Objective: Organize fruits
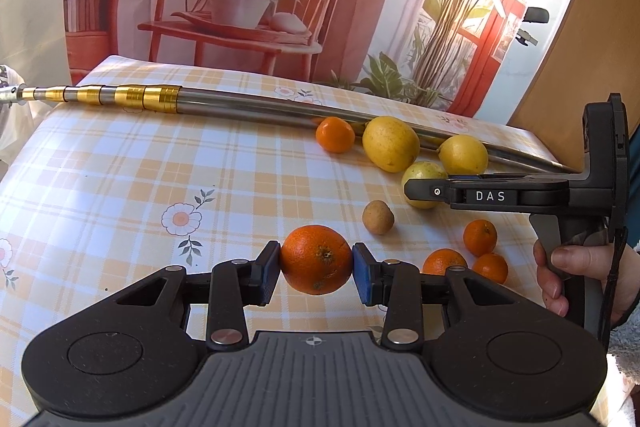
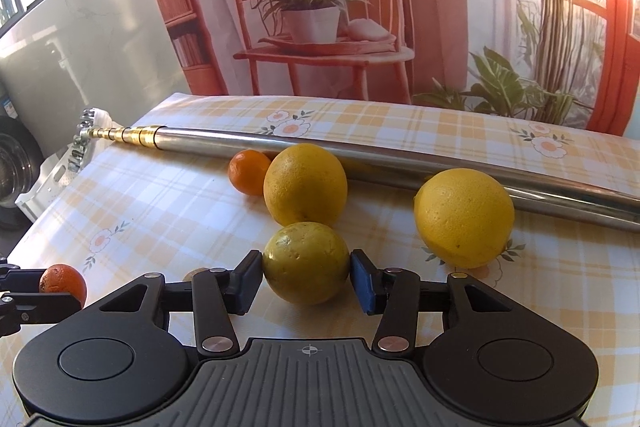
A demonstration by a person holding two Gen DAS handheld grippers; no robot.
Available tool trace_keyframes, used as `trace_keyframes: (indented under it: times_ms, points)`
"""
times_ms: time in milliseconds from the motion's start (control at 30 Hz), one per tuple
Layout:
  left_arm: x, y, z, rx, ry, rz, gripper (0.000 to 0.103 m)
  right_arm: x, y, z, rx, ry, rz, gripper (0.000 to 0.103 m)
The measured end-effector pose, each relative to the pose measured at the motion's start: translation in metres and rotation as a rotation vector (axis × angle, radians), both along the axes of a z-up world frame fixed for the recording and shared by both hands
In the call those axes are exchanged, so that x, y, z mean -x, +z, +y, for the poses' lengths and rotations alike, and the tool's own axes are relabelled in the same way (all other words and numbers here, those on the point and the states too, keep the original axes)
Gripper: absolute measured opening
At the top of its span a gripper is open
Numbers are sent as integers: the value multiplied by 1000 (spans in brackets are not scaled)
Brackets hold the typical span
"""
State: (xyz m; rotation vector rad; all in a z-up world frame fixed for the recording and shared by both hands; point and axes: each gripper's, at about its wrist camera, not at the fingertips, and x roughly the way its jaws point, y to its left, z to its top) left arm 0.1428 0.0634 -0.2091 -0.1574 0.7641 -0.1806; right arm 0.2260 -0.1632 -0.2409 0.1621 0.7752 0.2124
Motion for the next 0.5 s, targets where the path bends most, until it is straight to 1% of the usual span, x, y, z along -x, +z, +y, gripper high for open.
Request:
trace_keyframes:
  times_ms: [200, 333, 500]
  points:
    - [4, 7, -5, -9, -16, -10, 41, 17, 12, -5, -36, -13, -21, 44]
    - [12, 12, -11, -12, -33, -20, 41, 37, 23, -7, -59, -24, -42, 44]
    - [25, 17, -18, -17, -54, -27, 41, 67, 34, -2, -41, -28, -72, 44]
